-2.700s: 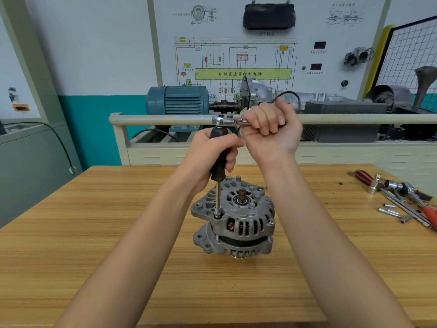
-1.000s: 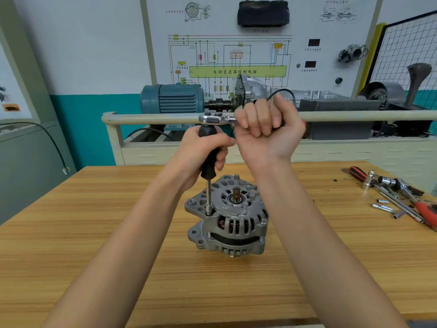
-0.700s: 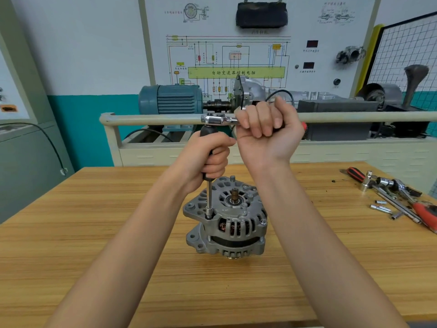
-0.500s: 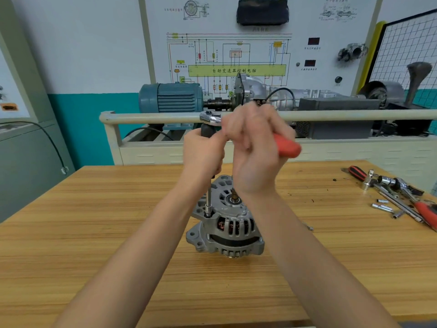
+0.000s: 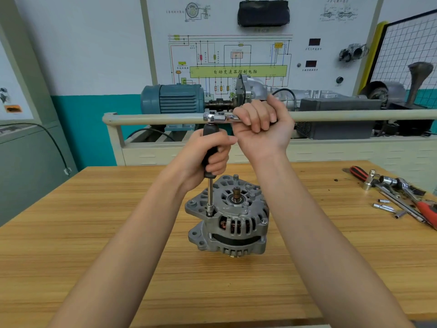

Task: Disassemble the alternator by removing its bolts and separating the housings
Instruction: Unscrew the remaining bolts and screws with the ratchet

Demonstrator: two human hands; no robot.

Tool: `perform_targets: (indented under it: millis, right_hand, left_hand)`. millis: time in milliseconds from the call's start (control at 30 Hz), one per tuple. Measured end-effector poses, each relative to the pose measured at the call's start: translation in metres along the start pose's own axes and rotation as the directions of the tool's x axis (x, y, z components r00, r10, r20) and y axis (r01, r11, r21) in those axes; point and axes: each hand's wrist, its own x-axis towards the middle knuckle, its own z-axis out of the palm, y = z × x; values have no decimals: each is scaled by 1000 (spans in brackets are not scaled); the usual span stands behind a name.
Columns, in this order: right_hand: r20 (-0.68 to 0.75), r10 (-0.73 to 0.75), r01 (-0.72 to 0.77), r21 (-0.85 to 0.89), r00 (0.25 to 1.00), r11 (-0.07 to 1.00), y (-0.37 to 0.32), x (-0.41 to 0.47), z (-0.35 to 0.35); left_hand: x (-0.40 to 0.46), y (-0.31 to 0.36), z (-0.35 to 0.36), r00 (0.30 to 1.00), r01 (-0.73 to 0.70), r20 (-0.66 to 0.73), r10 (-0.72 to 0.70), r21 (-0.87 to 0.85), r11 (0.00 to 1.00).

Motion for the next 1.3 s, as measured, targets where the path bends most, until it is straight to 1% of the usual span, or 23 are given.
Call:
perform_targets:
  millis: [67, 100, 167, 233, 267, 333, 400, 433, 467, 500, 567, 633, 700, 767, 833, 900, 1000, 1100, 1167, 1200, 1233, 1267, 1300]
  right_hand:
    - [21, -38, 38, -28, 999, 999, 0, -3, 0]
    - [50, -66, 69, -70, 997, 995, 1, -7, 0]
    - [146, -121, 148, -187, 982, 971, 3, -17, 1]
    - [281, -193, 284, -336, 940, 898, 12, -28, 3]
    - [357, -245, 387, -407, 901, 827, 18, -32, 5]
    - [511, -348, 605, -521, 786, 602, 30, -41, 6]
    - [635, -354, 725, -567, 687, 390, 41, -47, 8]
    - [662, -342, 745, -571, 667, 347, 44, -48, 8]
    - [660, -342, 743, -573, 669, 347, 44, -48, 8]
    - [635, -348, 723, -573, 689, 386, 43, -47, 9]
    - [550, -326, 625, -538, 769, 566, 36, -42, 11]
    - [420, -233, 424, -450, 877, 786, 23, -33, 13]
    - [235, -116, 182, -283, 965, 942, 10, -23, 11]
    - [94, -40, 51, -124, 995, 991, 1, -15, 7]
    - [41, -25, 27, -63, 999, 998, 0, -11, 6]
    - [39, -53, 55, -68, 998, 996, 2, -11, 6]
    - [139, -124, 151, -204, 983, 967, 7, -22, 7]
    - [313, -227, 342, -387, 922, 856, 19, -35, 9]
    - [466, -331, 551, -492, 821, 674, 30, -43, 8]
    - [549, -356, 645, -535, 756, 545, 35, -47, 7]
    - [618, -349, 707, -567, 704, 422, 40, -50, 7]
    - [658, -329, 735, -591, 677, 332, 45, -52, 7]
    - [668, -322, 742, -604, 671, 291, 47, -53, 7]
  left_hand:
    - [1, 0, 0, 999, 41, 12, -41, -33, 999]
    - [2, 0, -1, 999, 40, -26, -40, -10, 999]
    - [2, -3, 4, 989, 10, -147, 0, 65, 998]
    - [2, -6, 12, 948, -24, -310, 66, 137, 990]
    - [5, -8, 14, 914, -31, -395, 92, 159, 987]
    - [9, -11, 17, 854, -32, -501, 140, 217, 976]
    - [12, -12, 20, 855, -44, -483, 188, 295, 954]
    - [11, -13, 20, 857, -58, -468, 217, 331, 942]
    - [9, -13, 19, 850, -72, -471, 235, 339, 938]
    - [6, -12, 17, 848, -84, -480, 224, 296, 952]
    - [-1, -10, 10, 902, -98, -401, 158, 165, 981]
    - [-5, -4, 3, 967, -72, -240, 88, 73, 995]
    - [-6, 1, -4, 998, -29, -63, 31, 33, 999]
    - [-6, 2, -6, 998, -10, 63, 7, 38, 999]
    - [-4, 2, -3, 995, 11, 102, -13, 18, 1000]
    - [-3, 2, -1, 997, 43, 66, -43, -2, 999]
    - [-3, -1, 1, 995, 22, -94, -19, 34, 999]
    - [-2, -4, 13, 937, -36, -341, 79, 131, 991]
    - [1, -6, 18, 866, -37, -484, 125, 187, 982]
    - [3, -6, 21, 840, -39, -522, 148, 213, 976]
    - [4, -6, 23, 837, -52, -521, 170, 233, 971]
    - [4, -6, 25, 846, -58, -501, 181, 251, 966]
    - [2, -6, 25, 850, -50, -493, 184, 273, 961]
